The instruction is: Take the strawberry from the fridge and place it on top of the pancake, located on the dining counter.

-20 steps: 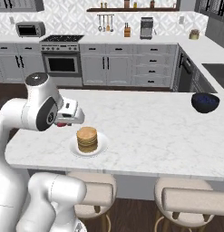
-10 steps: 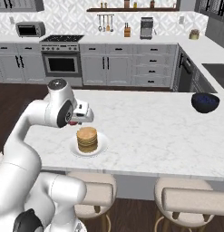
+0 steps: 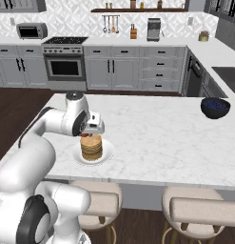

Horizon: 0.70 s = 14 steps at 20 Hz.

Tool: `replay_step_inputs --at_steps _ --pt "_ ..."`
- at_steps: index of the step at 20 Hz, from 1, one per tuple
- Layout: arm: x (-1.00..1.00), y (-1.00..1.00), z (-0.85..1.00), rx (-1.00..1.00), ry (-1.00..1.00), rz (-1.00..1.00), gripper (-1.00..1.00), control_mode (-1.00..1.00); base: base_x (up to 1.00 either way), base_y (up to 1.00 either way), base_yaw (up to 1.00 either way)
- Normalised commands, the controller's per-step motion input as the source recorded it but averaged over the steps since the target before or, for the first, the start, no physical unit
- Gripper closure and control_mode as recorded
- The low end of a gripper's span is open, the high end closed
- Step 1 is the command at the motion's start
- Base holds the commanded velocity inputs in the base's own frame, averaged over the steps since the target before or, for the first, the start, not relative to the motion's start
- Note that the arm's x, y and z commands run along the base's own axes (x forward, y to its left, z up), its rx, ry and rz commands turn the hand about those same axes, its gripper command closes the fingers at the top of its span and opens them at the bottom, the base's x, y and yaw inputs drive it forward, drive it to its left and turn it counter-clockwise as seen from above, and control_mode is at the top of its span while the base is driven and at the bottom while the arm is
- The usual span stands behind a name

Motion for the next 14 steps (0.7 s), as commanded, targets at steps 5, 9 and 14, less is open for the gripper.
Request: replay_step_inputs --at_steps 5,9,14 --pt "0.03 0.00 -0.25 -0.01 0.08 0.00 1.00 -1.00 0.00 0.00 0.00" --pt "0.21 0.00 0.00 0.00 0.00 0.00 1.00 -1.00 0.00 0.00 0.00" --pt "0.13 0.00 -0.12 -0.07 0.00 0.00 1.00 -1.00 0.00 0.00 0.00"
